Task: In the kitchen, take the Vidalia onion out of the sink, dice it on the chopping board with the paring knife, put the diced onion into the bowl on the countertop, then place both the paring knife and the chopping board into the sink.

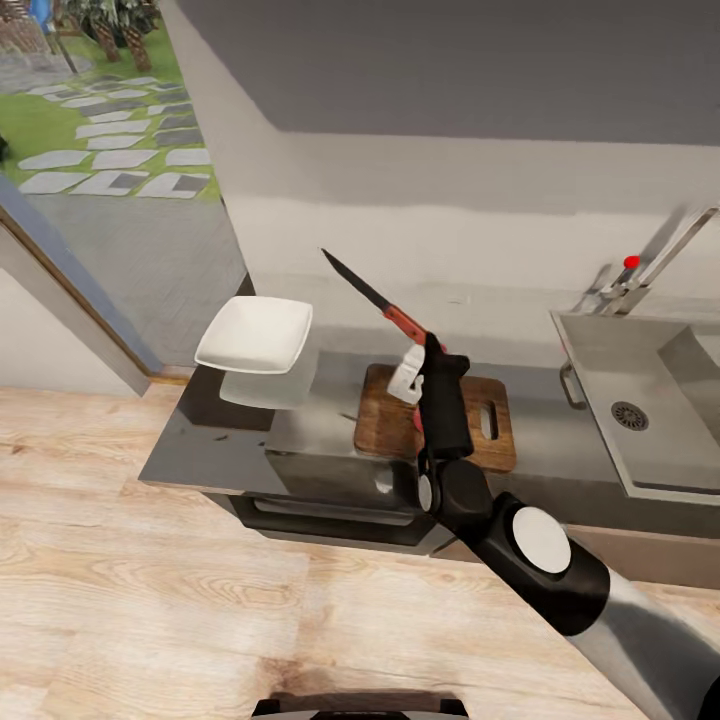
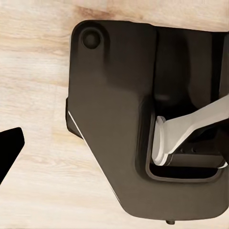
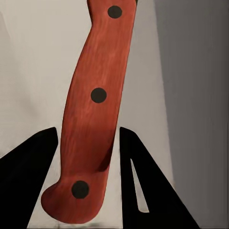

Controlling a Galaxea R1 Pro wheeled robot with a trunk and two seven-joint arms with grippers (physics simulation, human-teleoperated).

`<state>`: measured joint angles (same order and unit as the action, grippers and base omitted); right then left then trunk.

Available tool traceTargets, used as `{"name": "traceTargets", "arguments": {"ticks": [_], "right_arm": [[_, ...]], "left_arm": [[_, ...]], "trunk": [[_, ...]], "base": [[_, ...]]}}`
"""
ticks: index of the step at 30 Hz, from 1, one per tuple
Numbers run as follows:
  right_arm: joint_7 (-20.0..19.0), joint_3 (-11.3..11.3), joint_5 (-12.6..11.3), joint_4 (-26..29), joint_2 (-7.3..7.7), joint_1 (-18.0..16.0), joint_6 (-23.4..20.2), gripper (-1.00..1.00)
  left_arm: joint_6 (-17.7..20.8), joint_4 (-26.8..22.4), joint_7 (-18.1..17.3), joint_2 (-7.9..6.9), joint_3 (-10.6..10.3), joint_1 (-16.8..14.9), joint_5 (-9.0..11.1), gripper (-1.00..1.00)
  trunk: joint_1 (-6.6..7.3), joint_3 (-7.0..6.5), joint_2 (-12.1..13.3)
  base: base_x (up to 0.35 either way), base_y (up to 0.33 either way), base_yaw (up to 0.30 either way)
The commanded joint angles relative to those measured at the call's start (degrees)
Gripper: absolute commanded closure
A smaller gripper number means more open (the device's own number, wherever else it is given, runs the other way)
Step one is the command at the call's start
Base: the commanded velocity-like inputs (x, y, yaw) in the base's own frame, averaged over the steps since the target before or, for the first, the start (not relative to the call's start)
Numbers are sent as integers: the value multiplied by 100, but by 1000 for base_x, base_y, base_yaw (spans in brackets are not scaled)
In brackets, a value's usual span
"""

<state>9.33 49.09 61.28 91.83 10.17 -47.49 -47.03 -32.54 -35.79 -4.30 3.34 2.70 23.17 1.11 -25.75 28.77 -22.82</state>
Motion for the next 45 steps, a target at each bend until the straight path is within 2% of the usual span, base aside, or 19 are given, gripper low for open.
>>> {"name": "traceTargets", "arguments": {"ticks": [1,5,8,26,28,31,35,45], "right_arm": [[92,27,-10,1,27,47,-91,100],[237,139,9,20,182,253,-208,100],[284,186,7,26,227,291,-225,100],[298,228,7,28,202,302,-323,100],[298,295,7,28,194,302,-327,100],[294,621,7,20,106,302,-467,100],[282,865,-32,0,65,302,-701,100],[280,924,-46,-25,64,302,-752,100]], "left_arm": [[0,-11,-45,7,28,3,12,-100],[1,3,-45,8,24,3,13,-100],[2,19,-45,9,25,3,12,-100],[2,45,-45,9,25,3,20,-100],[2,46,-45,9,25,3,20,-100],[2,46,-45,9,25,3,21,-100],[2,39,-45,9,25,3,21,-100],[2,49,-45,9,27,3,21,-100]], "trunk": [[-4,7,-10],[-4,7,-10],[-4,7,-10],[-4,7,-10],[-4,7,-10],[-4,7,-10],[-4,7,-10],[-4,7,-10]], "base": [[0,0,0],[-1,0,0],[-107,-63,0],[-240,-202,0],[-71,-63,0],[-17,-15,0],[-3,-3,0],[0,-1,0]]}}
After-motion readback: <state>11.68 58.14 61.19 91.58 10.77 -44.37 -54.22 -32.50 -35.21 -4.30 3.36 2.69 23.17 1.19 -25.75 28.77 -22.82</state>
